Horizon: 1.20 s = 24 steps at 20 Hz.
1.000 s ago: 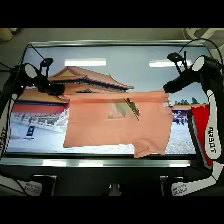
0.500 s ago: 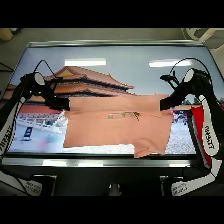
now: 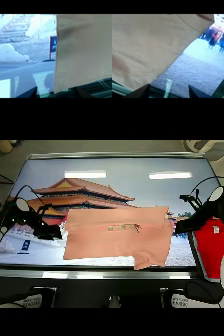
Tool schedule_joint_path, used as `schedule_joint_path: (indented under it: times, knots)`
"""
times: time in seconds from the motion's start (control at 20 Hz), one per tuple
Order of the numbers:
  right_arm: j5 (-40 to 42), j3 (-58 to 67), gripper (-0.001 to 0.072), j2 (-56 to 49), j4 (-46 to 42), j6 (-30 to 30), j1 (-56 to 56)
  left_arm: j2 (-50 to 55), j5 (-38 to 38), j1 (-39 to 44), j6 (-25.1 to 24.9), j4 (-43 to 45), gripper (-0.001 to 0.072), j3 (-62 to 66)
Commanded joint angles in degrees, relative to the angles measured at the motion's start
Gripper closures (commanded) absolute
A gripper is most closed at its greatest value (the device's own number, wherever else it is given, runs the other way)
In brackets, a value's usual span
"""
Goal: Fold the shirts.
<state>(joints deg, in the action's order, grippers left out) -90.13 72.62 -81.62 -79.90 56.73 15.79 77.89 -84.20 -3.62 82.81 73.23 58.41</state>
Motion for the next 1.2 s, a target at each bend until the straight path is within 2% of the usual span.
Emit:
schedule_joint_path:
  times: [0.0, 0.15, 0.5, 0.55, 0.6, 0.65, 0.7, 0.85, 1.15]
  knots:
    - [3.9, -12.0, 0.0231, 6.4, 0.8, -1.6, 1.0, -8.4, 8.8, -0.6, -0.6, -5.2, 0.0198, -19.1]
    - [3.1, -14.5, 0.0231, 6.9, 0.6, -2.0, 1.0, -8.6, 13.1, -0.6, -0.6, -7.5, 0.021, -23.5]
    - [1.5, -19.0, 0.0212, 10.1, 0.2, -2.1, 1.0, -8.1, 18.7, -0.6, -0.6, -10.1, 0.021, -23.8]
    - [2.1, -21.3, 0.0195, 11.8, 0.1, -2.2, 1.0, -8.0, 19.5, -0.6, -0.5, -11.1, 0.0249, -23.8]
    - [2.5, -23.5, 0.0145, 13.0, 0.1, -2.4, 1.0, -8.0, 19.9, -0.6, -0.6, -11.8, 0.0358, -23.8]
    - [2.7, -26.0, 0.0141, 13.9, 0.2, -2.6, 1.0, -8.0, 20.0, -0.6, -0.6, -12.0, 0.0482, -23.8]
    - [3.2, -28.7, 0.0142, 14.3, 0.9, -2.6, 1.0, -8.0, 19.7, -0.6, -0.7, -12.1, 0.0669, -23.7]
    - [8.0, -35.3, 0.0143, 14.3, 4.7, -3.9, 1.0, -8.2, 17.8, -0.6, -3.1, -12.4, 0.0687, -23.7]
    - [15.8, -39.6, 0.0192, 14.3, 14.4, -3.4, 0.9, -8.5, 17.2, -0.6, -3.4, -12.4, 0.0687, -23.7]
